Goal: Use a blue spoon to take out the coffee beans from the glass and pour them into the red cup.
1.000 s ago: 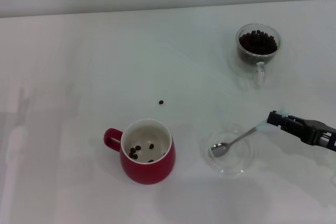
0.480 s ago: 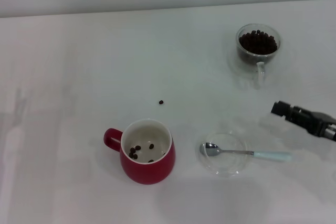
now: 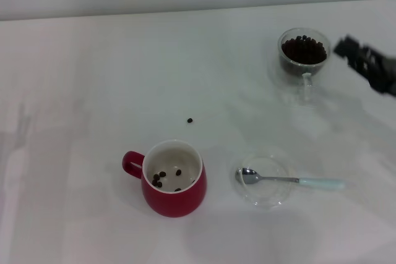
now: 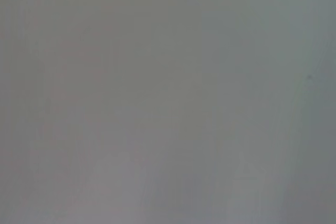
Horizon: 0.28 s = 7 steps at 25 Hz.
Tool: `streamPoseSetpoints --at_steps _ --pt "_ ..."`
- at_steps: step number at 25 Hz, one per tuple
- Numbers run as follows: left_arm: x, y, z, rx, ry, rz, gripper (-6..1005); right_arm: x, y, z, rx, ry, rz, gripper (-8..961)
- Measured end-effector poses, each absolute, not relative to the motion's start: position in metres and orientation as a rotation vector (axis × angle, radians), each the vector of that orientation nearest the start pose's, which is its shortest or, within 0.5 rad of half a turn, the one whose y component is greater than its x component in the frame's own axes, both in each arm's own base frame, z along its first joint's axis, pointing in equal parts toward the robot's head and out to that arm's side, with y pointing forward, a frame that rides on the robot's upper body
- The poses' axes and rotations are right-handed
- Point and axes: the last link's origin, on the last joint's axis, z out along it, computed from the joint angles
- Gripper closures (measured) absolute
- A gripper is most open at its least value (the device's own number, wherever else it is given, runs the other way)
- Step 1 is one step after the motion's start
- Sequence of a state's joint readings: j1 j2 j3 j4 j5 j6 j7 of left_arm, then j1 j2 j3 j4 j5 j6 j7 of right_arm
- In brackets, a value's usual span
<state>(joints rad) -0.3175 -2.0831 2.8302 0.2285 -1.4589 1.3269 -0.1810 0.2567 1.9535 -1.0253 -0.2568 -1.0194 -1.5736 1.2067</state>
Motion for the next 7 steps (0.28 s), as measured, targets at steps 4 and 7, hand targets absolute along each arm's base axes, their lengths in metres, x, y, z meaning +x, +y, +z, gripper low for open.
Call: streamPoseSetpoints --at_steps 4,7 --pt "-0.346 0.277 -0.022 -1.451 -0.684 -0.791 202 0.328 0.296 0.036 -1.966 0.718 1.138 594" --pt "-0.345 0.278 -0.022 -1.453 -0.682 -0.794 202 0.333 0.317 0.034 -1.896 0.583 0.952 594"
